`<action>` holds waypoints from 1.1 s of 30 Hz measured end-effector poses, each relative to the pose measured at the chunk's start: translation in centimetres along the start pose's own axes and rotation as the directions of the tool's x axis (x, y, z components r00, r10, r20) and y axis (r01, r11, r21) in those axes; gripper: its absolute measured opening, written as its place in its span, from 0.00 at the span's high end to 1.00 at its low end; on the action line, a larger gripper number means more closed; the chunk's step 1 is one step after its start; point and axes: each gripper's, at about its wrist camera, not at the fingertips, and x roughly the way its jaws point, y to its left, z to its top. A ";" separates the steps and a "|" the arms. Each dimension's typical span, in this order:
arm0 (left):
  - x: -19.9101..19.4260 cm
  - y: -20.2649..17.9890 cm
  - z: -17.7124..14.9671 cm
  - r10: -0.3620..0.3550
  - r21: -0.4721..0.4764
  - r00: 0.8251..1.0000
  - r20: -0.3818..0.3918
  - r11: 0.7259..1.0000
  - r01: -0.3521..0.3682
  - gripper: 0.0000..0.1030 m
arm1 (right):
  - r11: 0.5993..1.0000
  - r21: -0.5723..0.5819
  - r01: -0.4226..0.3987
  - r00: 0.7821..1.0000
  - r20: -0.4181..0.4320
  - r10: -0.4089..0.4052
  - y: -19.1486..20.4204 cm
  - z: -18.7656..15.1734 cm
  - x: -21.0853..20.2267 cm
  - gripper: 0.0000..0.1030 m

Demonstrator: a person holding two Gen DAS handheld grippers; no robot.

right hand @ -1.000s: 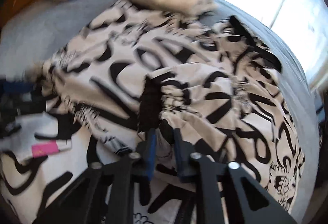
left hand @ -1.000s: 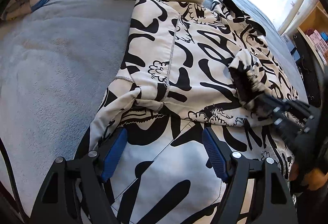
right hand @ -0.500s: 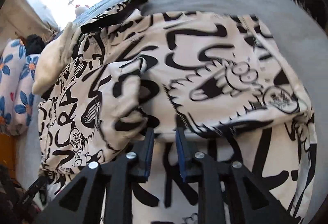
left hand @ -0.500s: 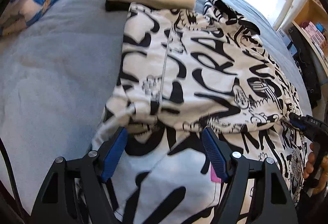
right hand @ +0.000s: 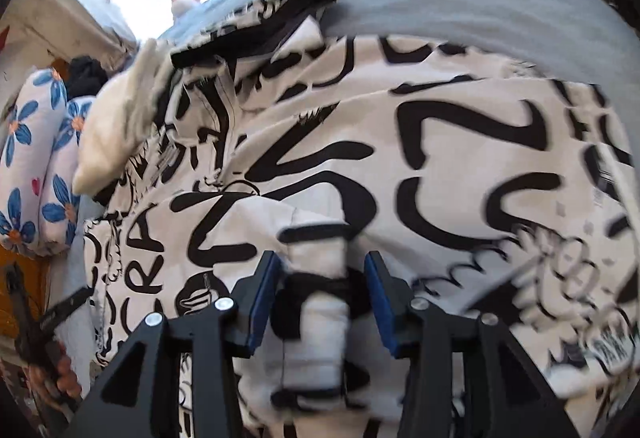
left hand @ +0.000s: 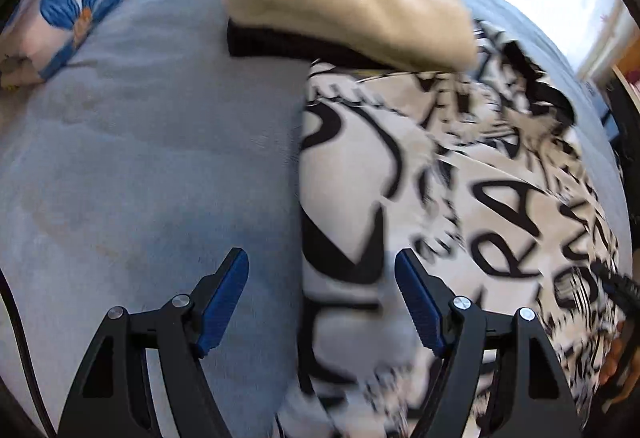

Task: Fold large clothes

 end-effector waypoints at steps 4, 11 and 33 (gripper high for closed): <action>3.4 0.7 1.3 -0.049 -0.059 0.998 -0.042 0.997 0.047 0.31 | 0.998 -0.069 0.010 0.999 0.032 -0.008 0.8 -0.4 0.4 0.66; 2.1 -0.3 2.4 -0.012 -0.049 0.991 0.133 0.999 0.019 0.92 | 0.986 -0.166 0.035 0.977 0.214 0.002 3.5 1.5 -2.5 0.95; -5.0 -3.7 -1.7 0.023 0.073 0.972 0.236 0.996 -0.042 0.56 | 0.966 -0.229 0.115 0.976 0.207 -0.067 6.6 -2.1 -4.5 0.79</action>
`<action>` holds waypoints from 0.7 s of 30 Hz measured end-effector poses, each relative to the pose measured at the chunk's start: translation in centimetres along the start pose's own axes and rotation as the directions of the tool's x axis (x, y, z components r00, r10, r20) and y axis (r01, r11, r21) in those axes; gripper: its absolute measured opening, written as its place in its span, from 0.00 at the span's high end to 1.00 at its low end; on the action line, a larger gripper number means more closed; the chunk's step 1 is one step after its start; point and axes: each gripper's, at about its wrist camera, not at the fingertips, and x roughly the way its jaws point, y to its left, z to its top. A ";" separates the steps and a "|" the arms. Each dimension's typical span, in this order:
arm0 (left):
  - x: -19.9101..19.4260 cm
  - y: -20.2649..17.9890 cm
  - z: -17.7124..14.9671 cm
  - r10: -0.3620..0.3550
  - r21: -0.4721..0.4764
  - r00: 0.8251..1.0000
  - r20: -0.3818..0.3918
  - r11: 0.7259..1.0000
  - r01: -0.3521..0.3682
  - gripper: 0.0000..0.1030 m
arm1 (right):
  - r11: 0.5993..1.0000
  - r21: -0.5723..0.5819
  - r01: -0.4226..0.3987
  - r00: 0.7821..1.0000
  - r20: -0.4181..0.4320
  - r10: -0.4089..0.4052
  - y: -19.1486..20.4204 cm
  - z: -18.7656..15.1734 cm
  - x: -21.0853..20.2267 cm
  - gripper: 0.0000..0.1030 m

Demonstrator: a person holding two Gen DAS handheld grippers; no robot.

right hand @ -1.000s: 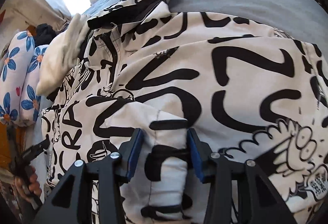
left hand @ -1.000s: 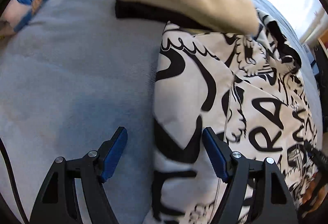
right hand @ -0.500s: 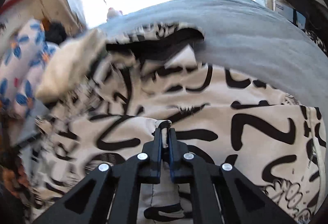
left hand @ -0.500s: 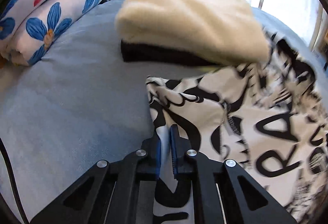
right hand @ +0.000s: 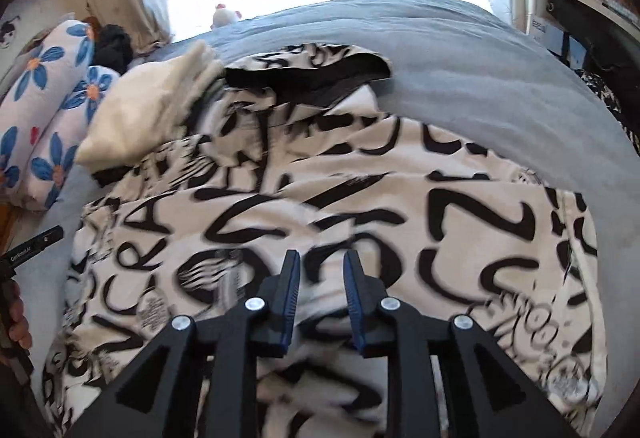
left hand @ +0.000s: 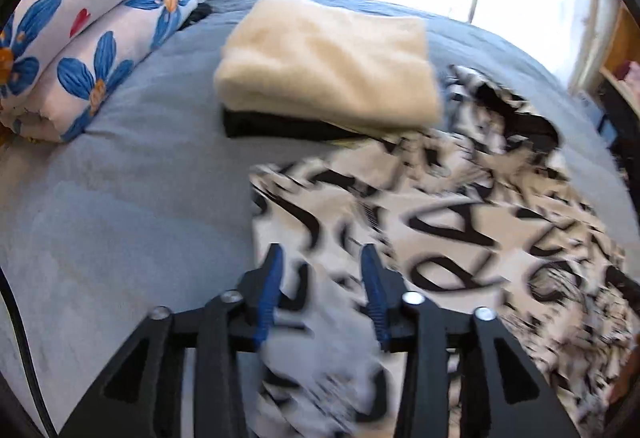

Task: Fold large clothes

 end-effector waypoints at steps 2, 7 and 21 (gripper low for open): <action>-0.8 -1.9 -2.2 -0.057 0.006 0.998 -0.025 0.998 0.057 0.54 | 0.998 -0.009 -0.056 0.998 -0.034 0.056 1.7 -0.9 -0.1 0.78; 0.7 -5.8 -7.9 -0.109 0.017 0.985 -0.132 0.994 0.112 0.54 | 0.987 -0.093 -0.134 0.989 -0.081 0.126 6.3 -3.1 0.7 0.78; 1.1 -1.9 -9.8 -0.124 -0.003 0.984 -0.126 0.992 0.124 0.60 | 0.995 0.058 -0.082 0.988 -0.128 0.089 -1.5 -5.0 2.5 0.84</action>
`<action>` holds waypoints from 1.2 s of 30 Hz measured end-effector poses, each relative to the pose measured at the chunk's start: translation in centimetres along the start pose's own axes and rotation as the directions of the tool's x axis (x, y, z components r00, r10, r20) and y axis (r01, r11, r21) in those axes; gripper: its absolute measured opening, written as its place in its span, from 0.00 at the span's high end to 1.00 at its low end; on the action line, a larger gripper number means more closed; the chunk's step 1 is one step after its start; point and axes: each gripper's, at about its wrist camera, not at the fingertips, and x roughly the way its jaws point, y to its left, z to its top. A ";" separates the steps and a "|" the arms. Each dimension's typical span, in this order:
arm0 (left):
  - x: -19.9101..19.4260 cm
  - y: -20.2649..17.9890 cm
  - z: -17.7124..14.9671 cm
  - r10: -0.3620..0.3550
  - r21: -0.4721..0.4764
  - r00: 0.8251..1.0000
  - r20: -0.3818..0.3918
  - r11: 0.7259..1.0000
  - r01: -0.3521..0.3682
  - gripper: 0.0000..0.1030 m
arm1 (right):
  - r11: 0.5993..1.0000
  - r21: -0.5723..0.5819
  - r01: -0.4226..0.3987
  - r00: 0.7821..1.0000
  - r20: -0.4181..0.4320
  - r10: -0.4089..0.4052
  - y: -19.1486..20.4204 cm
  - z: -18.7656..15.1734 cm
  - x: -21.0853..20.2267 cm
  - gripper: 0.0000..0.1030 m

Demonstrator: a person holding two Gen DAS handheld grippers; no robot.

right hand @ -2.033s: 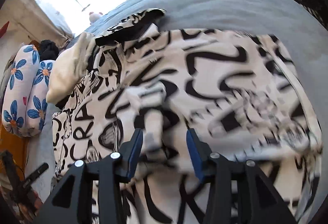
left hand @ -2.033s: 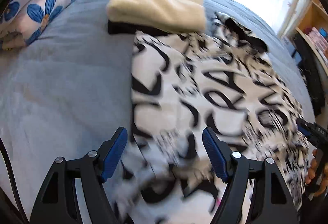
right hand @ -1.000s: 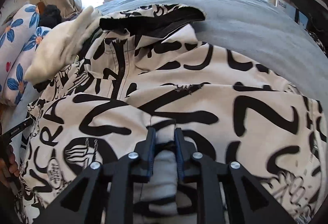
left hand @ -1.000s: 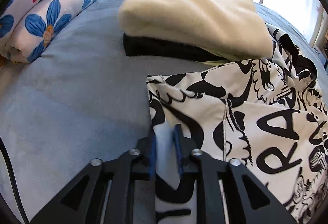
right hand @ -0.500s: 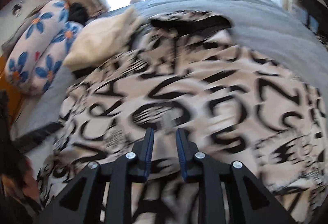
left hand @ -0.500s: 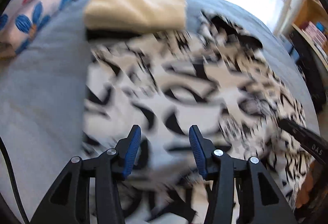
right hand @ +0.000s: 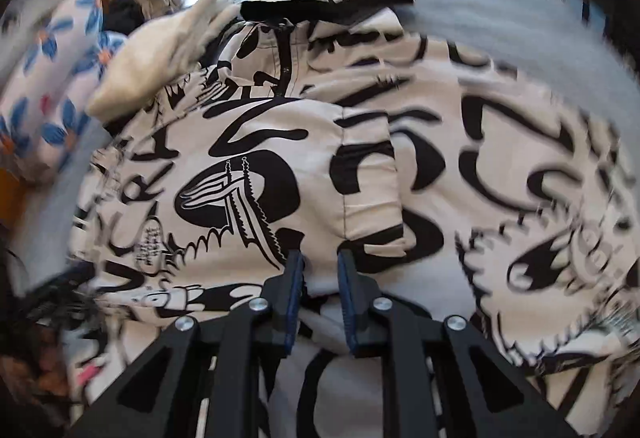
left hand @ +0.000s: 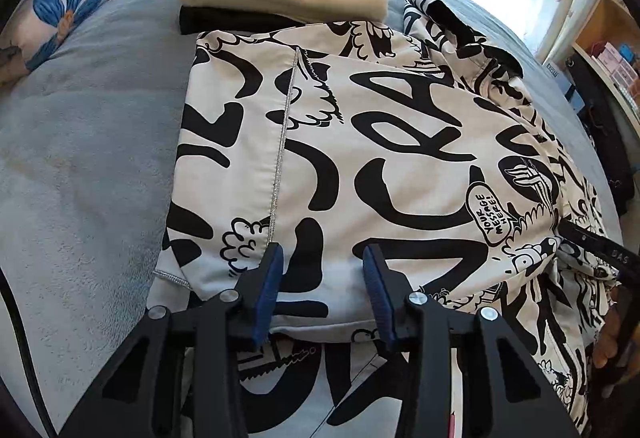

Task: Fold large clothes
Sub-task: 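Move both open grippers back to the hoodie hem edge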

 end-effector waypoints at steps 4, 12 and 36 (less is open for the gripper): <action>-0.3 -0.8 0.3 0.037 0.002 0.999 0.009 0.999 -0.037 0.59 | 0.998 -0.031 0.048 0.999 0.015 -0.047 1.2 -0.4 -0.9 0.82; -4.3 -1.5 0.2 0.075 -0.003 0.995 0.058 0.997 -0.075 0.42 | 0.999 -0.040 0.031 0.997 0.075 -0.028 2.7 -0.7 -4.8 0.81; -19.7 -3.1 -7.1 0.090 0.049 0.980 0.176 0.994 -0.100 0.35 | 0.991 -0.136 0.016 0.968 0.248 0.018 6.1 -8.5 -19.8 0.81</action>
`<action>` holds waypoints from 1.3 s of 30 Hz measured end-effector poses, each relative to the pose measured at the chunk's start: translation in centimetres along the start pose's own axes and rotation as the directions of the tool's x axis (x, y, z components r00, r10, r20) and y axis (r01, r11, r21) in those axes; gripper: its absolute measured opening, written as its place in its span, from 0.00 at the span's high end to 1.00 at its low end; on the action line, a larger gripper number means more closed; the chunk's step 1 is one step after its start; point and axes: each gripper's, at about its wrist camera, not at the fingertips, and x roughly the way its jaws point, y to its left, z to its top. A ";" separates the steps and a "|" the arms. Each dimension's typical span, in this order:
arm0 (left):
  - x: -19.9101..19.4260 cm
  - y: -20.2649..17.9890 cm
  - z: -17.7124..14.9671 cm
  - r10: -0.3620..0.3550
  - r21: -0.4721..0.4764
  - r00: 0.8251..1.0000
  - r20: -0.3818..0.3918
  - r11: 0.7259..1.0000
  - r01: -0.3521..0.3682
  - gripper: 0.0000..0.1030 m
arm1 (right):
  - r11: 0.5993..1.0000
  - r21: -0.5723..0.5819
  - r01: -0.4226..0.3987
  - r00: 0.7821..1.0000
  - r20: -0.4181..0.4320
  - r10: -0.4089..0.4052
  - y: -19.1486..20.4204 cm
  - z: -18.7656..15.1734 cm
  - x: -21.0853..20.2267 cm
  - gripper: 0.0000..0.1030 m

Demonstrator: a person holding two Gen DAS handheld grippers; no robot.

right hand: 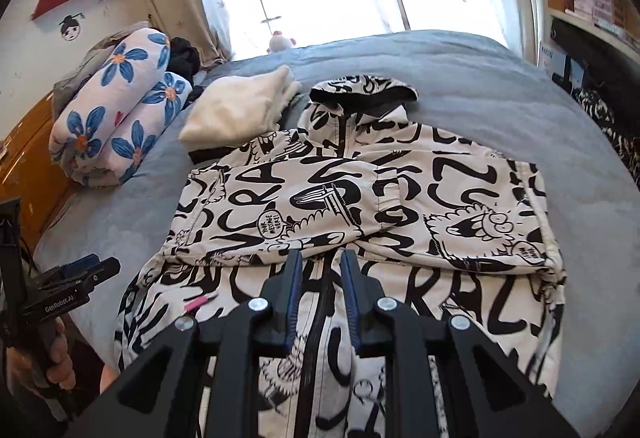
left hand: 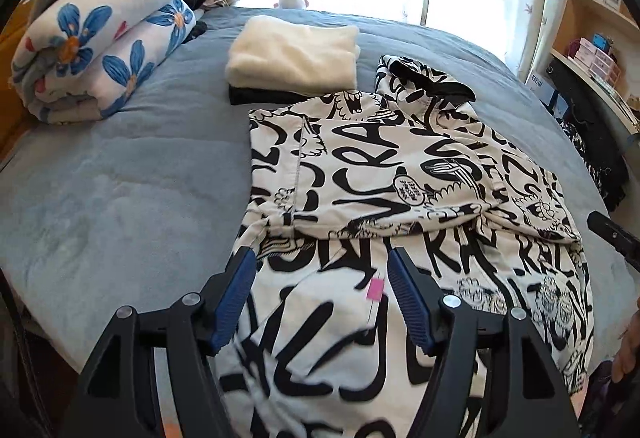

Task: Fold large clothes
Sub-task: 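Move both open grippers back to the hoodie hem edge, then close both grippers on the hoodie hem edge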

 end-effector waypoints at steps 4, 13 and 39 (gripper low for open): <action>-2.1 0.5 -1.5 0.017 0.004 1.000 0.020 1.000 -0.018 0.35 | 1.000 -0.021 0.004 1.000 0.018 -0.003 0.2 -1.2 -1.9 0.81; -3.4 1.4 -5.3 0.041 0.038 0.999 -0.017 0.998 -0.041 0.32 | 0.999 -0.049 -0.009 1.000 0.002 0.009 -0.3 -4.8 -4.1 0.81; 1.1 4.8 -11.5 0.040 -0.011 0.978 -0.205 0.999 -0.043 0.32 | 0.988 0.076 0.136 0.982 -0.142 -0.124 -10.1 -12.5 -6.3 0.55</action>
